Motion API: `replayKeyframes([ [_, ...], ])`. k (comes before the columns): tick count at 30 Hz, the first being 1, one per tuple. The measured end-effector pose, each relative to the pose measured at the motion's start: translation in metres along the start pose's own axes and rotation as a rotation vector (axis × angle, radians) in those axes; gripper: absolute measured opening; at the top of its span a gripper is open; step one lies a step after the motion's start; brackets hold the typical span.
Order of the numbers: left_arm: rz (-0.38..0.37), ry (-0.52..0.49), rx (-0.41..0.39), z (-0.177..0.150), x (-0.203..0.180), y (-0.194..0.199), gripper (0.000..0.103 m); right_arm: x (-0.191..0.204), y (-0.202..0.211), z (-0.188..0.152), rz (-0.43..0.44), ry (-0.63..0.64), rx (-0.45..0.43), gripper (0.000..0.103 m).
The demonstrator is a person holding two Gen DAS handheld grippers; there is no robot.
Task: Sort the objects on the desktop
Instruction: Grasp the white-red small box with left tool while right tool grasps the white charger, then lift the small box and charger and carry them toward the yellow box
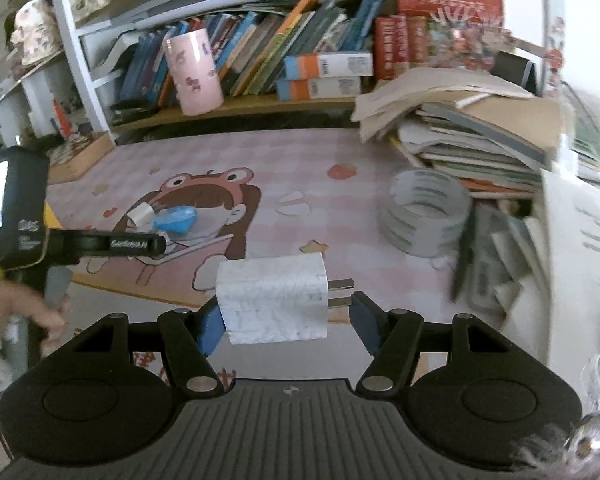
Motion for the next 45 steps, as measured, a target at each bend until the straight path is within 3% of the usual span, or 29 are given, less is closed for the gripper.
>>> replayKeyframes([
  [2,0.007,-0.002,-0.025,0.002,-0.001,-0.002,0.065,-0.005,0.004,-0.005,-0.018,-0.007,0.006,0.062],
  [3,0.007,-0.004,-0.038,0.003,-0.001,-0.002,0.052,-0.006,0.006,-0.007,-0.026,-0.01,0.007,0.062],
  [5,0.005,-0.011,-0.049,0.005,-0.001,-0.002,0.04,-0.01,0.009,-0.011,-0.039,-0.014,0.008,0.062],
  [8,-0.019,-0.016,-0.047,0.003,0.0,0.002,0.032,-0.012,0.01,-0.016,-0.05,-0.017,0.017,0.062],
  [24,-0.146,0.068,-0.062,-0.042,0.019,0.092,0.029,0.033,0.012,-0.029,0.018,0.04,0.028,0.062],
  [35,-0.194,0.134,-0.154,-0.042,0.031,0.147,0.029,0.064,0.03,-0.048,0.052,0.076,0.024,0.062],
  [45,-0.275,0.157,-0.187,-0.06,0.049,0.192,0.029,0.093,0.057,-0.059,0.047,0.059,-0.011,0.062],
])
Point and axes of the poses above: each gripper's, at about its wrist camera, not at the fingertips, and y roughly against the way its jaws point, x to its left, z to its top, the point moved 9 cm from there along -y, roughly the way its jaws point, and after that the axes turned 5 degrees about -y, right-handed, at the moved point
